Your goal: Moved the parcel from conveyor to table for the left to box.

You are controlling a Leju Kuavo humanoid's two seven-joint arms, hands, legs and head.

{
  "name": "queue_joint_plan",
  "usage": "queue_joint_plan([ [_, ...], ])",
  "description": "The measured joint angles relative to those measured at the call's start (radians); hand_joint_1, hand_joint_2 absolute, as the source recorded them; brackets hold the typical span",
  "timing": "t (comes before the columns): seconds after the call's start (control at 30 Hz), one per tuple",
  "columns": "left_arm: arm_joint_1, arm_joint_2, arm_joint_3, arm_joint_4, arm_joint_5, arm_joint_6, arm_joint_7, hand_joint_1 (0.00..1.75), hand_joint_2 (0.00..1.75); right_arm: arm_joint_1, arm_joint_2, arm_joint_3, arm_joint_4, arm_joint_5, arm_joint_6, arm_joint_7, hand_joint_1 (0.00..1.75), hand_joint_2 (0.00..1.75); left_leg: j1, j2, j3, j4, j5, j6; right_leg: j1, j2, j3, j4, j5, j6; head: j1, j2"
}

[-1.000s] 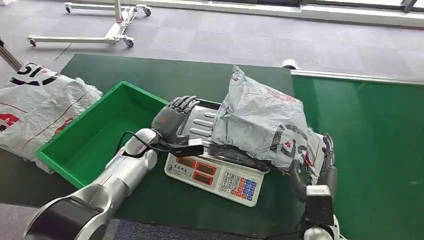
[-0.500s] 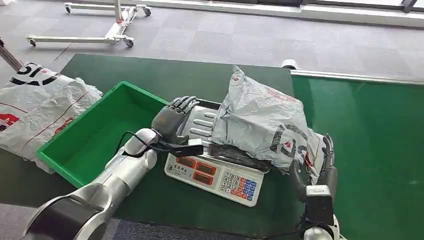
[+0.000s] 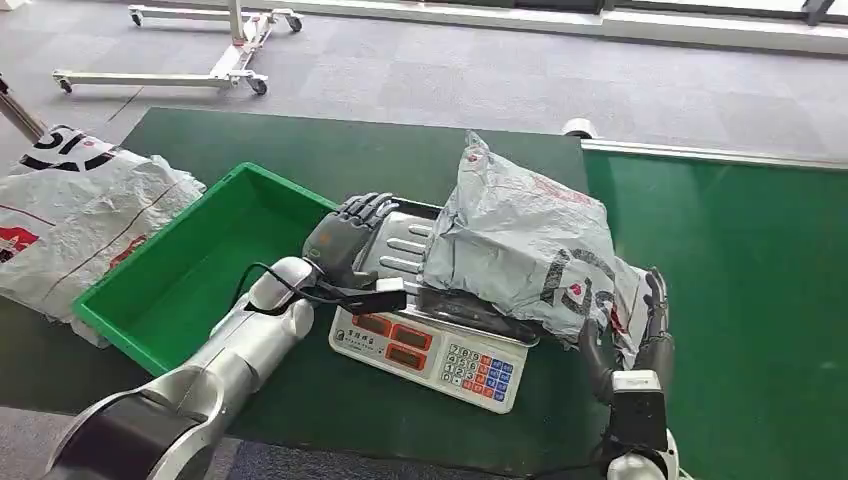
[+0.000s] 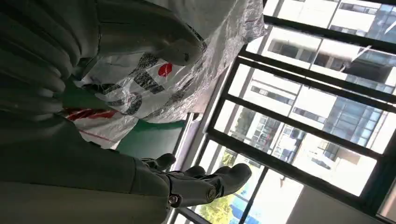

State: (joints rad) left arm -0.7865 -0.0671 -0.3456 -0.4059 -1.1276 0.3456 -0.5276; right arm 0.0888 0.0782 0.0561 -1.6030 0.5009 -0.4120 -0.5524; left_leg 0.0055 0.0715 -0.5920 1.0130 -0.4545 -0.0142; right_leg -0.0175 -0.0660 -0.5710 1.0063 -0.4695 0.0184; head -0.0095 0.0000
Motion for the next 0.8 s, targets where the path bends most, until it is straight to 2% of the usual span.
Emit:
queue_joint_plan([
  [0.8,0.000,0.000,0.000,0.000,0.000,0.000,0.000,0.00,1.75,0.000,0.000,0.000,0.000,0.000,0.000,0.000,0.00,1.75,0.000,0.000,0.000,0.000,0.000,0.000,0.000,0.000,0.000,0.000,0.000,0.000,0.000,0.000],
])
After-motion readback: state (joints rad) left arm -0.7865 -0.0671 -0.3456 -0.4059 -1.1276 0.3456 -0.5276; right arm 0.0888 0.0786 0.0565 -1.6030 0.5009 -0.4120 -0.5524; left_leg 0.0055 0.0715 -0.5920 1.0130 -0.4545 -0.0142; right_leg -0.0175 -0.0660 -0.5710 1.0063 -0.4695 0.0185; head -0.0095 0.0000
